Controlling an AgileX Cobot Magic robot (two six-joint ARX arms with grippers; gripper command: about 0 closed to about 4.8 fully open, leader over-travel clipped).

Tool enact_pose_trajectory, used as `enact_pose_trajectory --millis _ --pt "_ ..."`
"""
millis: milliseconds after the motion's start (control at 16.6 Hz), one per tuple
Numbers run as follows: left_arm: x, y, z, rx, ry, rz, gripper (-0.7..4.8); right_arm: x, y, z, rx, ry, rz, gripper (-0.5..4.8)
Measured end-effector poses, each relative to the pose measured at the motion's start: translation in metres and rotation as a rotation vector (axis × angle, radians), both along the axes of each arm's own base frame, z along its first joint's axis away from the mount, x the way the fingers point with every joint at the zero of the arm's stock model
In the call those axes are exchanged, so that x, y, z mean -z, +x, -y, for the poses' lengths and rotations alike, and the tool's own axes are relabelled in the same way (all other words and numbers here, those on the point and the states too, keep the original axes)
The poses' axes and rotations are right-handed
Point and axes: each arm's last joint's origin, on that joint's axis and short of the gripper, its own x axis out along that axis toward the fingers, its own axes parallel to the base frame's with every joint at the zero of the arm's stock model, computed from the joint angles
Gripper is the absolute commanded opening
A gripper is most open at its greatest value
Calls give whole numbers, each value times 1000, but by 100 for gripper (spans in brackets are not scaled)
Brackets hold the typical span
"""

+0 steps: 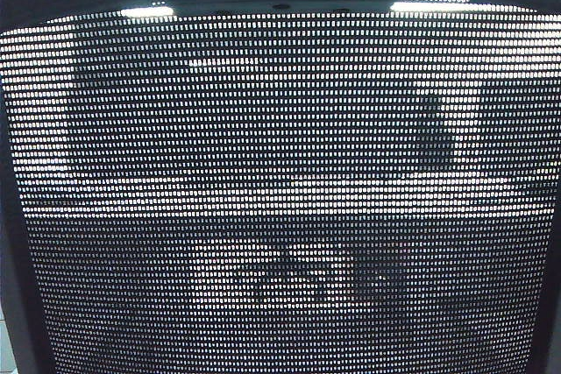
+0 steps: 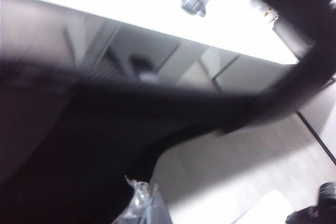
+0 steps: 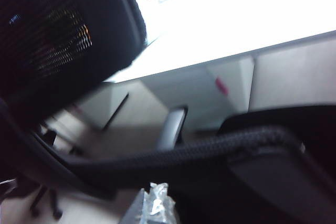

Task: Push the black chair under the table.

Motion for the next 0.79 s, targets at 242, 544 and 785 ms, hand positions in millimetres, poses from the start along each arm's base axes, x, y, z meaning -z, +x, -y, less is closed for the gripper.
enact_pose_trajectory --millis 242,544,785 --pt "15 13 0 -10 -20 13 -6 14 5 -2 -26 -7 -59 -6" --pt "23 24 -2 -107 -50 57 -6 40 15 -4 -25 -24 -144 -6" --pt "22 26 -2 -110 -64 84 -6 49 26 -6 -27 -29 -164 -6"
